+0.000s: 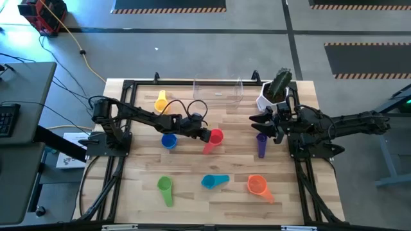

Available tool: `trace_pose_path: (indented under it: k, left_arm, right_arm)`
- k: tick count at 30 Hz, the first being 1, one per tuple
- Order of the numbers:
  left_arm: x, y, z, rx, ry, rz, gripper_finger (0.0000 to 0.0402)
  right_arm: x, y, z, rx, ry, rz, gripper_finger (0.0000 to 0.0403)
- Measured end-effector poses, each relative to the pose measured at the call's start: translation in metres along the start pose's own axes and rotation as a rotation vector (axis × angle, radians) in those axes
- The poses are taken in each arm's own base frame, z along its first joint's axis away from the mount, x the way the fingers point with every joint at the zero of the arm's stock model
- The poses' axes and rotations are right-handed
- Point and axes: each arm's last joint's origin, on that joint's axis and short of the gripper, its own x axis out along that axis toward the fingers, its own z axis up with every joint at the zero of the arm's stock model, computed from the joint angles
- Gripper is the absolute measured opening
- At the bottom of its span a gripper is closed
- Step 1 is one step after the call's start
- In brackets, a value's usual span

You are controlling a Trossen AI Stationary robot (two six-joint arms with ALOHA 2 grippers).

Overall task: Nest measuring cups in basket
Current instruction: Stack the red measuring cup on top of the orange measuring cup

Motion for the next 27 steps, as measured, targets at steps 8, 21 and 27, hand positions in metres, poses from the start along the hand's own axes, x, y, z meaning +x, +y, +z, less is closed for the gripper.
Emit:
trace_pose_path:
  k: [8, 21, 27]
  left_arm:
    - [0.0000, 0.0009, 0.0020, 0.035, -0.008, 0.002, 0.0131]
    - [0.0023, 0.0041, 0.0039, 0.047, 0.012, -0.004, 0.0131]
    - [0.0024, 0.0057, 0.0059, 0.044, 0.008, 0.002, 0.0131]
  right_arm:
    - [0.0000, -0.0001, -0.0002, 0.000, 0.002, -0.001, 0.0218]
    - [0.0000, -0.0001, -0.0002, 0.000, 0.002, -0.002, 0.0218]
    - [0.0000, -0.0002, -0.0002, 0.000, 0.002, -0.002, 0.0218]
